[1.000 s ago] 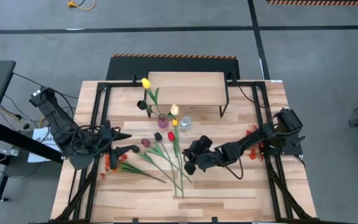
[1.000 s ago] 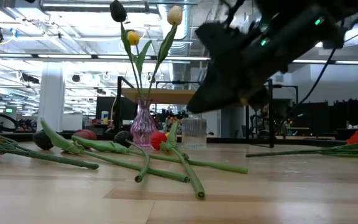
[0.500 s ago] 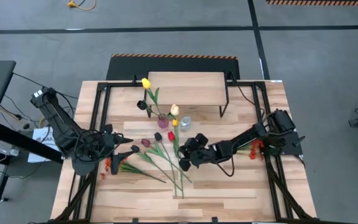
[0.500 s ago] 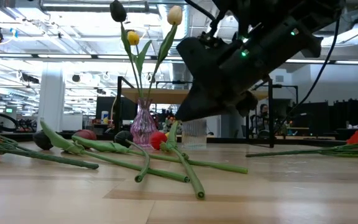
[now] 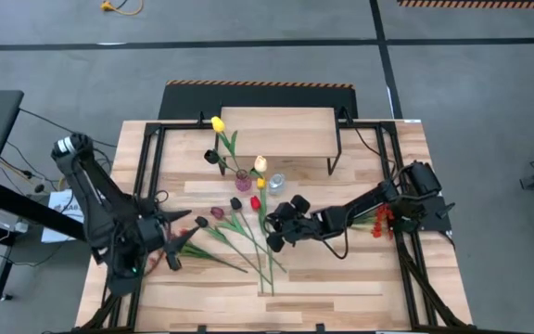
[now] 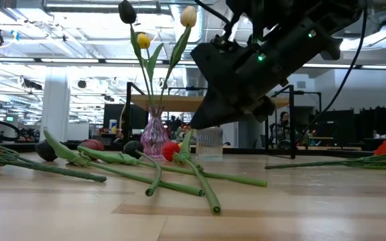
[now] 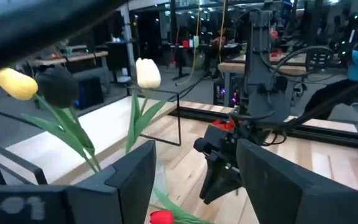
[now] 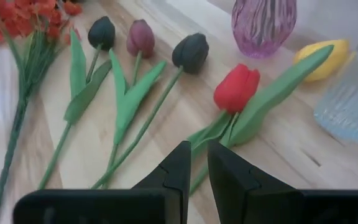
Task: Pick and place flowers into a vace then onto a shelf
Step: Put the red tulip into the violet vase
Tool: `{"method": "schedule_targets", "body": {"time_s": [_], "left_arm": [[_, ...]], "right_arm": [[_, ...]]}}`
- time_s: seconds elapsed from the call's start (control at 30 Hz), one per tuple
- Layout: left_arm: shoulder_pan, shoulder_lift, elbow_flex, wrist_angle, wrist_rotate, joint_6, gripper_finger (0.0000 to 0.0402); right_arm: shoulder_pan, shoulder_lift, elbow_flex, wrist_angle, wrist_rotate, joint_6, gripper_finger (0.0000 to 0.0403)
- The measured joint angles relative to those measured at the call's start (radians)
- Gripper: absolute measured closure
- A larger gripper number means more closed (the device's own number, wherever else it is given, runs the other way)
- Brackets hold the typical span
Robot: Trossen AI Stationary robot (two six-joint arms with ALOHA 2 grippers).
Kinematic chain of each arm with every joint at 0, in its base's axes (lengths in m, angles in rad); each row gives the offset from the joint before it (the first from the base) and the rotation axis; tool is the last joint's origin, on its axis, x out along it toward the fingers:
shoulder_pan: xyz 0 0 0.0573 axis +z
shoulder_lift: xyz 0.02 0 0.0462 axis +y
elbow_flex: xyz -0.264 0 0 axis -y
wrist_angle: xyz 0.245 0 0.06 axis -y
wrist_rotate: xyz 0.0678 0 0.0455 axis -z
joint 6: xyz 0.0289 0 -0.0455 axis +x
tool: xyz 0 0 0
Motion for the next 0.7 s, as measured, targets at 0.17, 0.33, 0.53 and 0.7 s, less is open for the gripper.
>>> {"method": "schedule_targets", "body": {"time_s": [0.17,0.33,0.53,0.7], "left_arm": [[0.011,0.079,0.0,0.05,-0.023,0.023,0.0188],[0.014,0.125,0.01,0.071,-0.024,0.031,0.0188],[0.015,0.126,0.02,0.118,0.033,0.037,0.0188],[0.018,0.126,0.019,0.127,0.06,0.037,0.0188]], "right_arm": [[-0.022,0.002,0.0,-0.01,-0.003,0.002,0.0355],[-0.022,0.005,0.0,0.003,-0.002,0.051,0.0355],[-0.003,0.015,-0.001,0.032,-0.001,0.052,0.0355],[-0.023,0.015,-0.001,0.04,-0.002,0.045,0.0355]]}}
